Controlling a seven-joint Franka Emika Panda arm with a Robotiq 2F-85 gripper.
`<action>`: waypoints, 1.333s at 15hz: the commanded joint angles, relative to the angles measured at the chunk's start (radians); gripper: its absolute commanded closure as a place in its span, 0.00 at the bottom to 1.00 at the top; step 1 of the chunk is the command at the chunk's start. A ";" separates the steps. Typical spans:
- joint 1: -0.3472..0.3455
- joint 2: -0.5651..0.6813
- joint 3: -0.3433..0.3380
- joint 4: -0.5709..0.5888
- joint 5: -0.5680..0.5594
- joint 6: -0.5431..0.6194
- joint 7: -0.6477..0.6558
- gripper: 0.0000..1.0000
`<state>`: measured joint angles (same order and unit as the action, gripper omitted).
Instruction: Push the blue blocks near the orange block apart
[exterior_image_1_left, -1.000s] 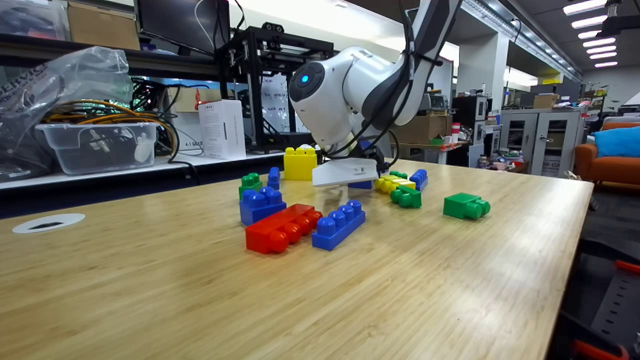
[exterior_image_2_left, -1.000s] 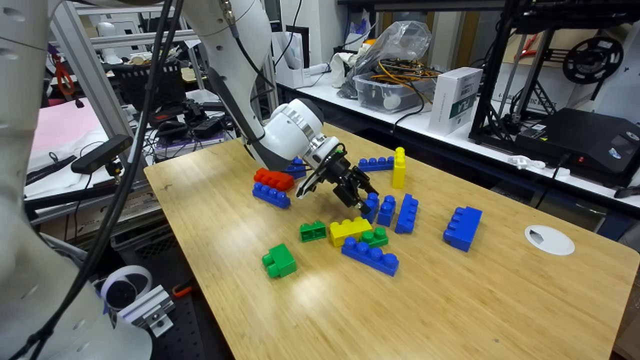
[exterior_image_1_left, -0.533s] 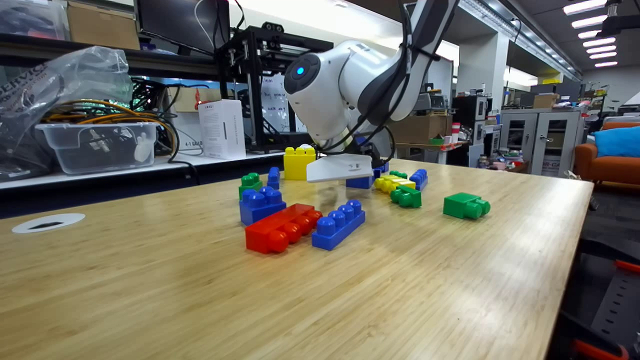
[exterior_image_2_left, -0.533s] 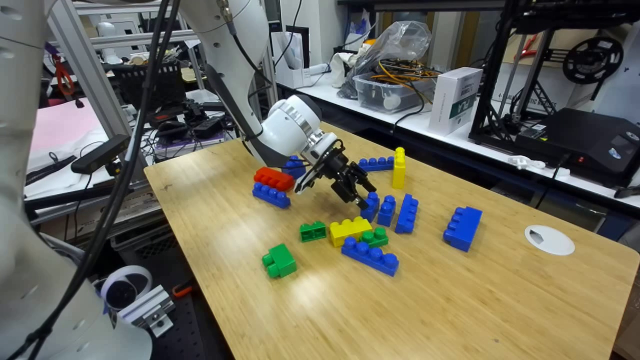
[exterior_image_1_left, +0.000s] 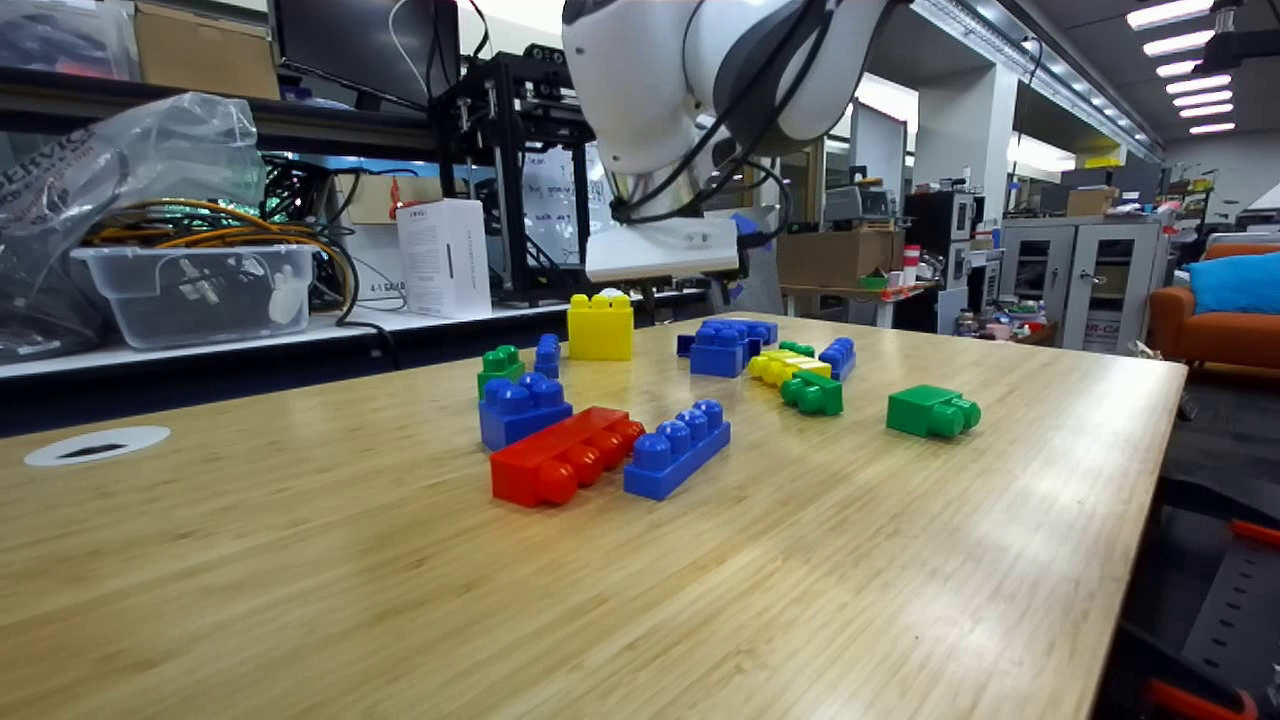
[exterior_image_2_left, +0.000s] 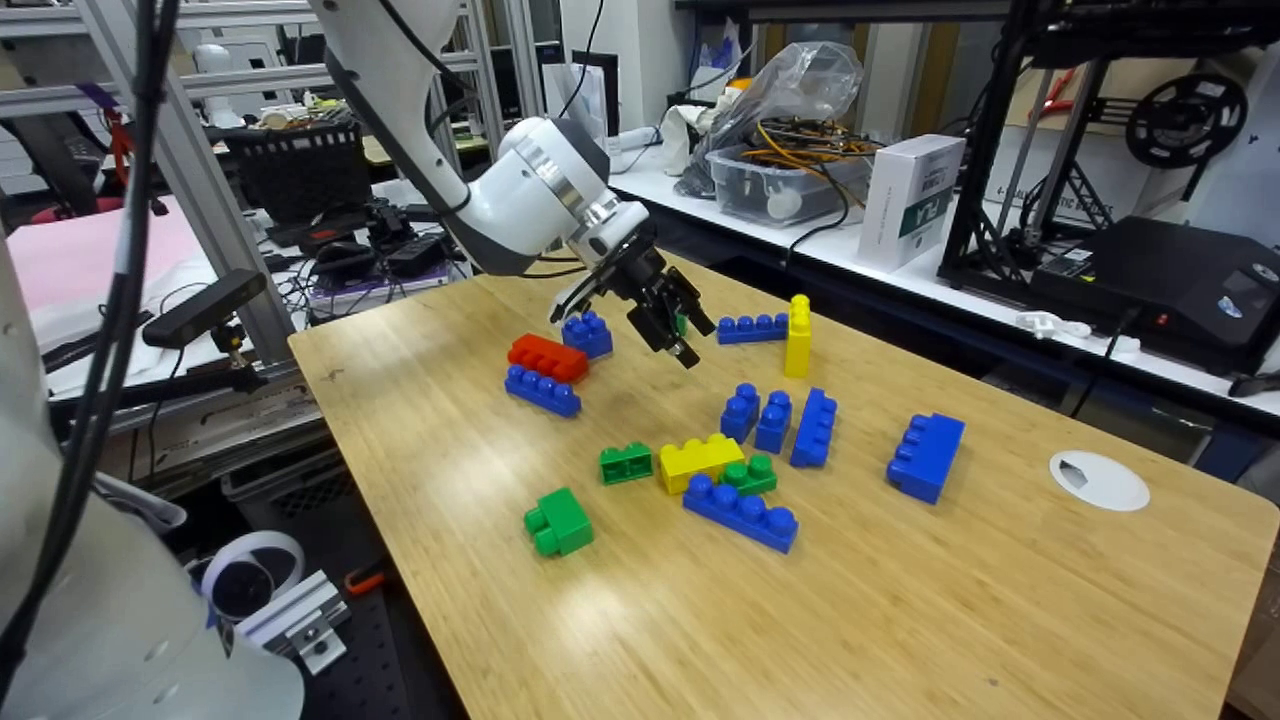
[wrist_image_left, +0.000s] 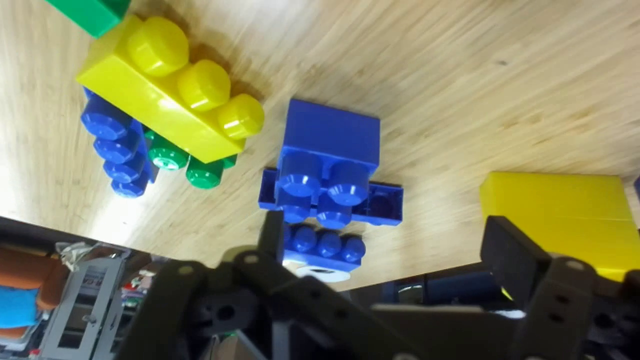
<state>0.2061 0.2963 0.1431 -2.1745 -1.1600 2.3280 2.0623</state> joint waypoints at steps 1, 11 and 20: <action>-0.063 -0.107 0.017 -0.098 0.161 0.162 -0.225 0.00; -0.236 -0.187 0.152 -0.291 0.766 0.414 -1.011 0.00; -0.660 -0.150 0.595 -0.174 1.158 0.151 -1.686 0.00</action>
<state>-0.3137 0.1309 0.6236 -2.4156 -0.0835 2.6159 0.5697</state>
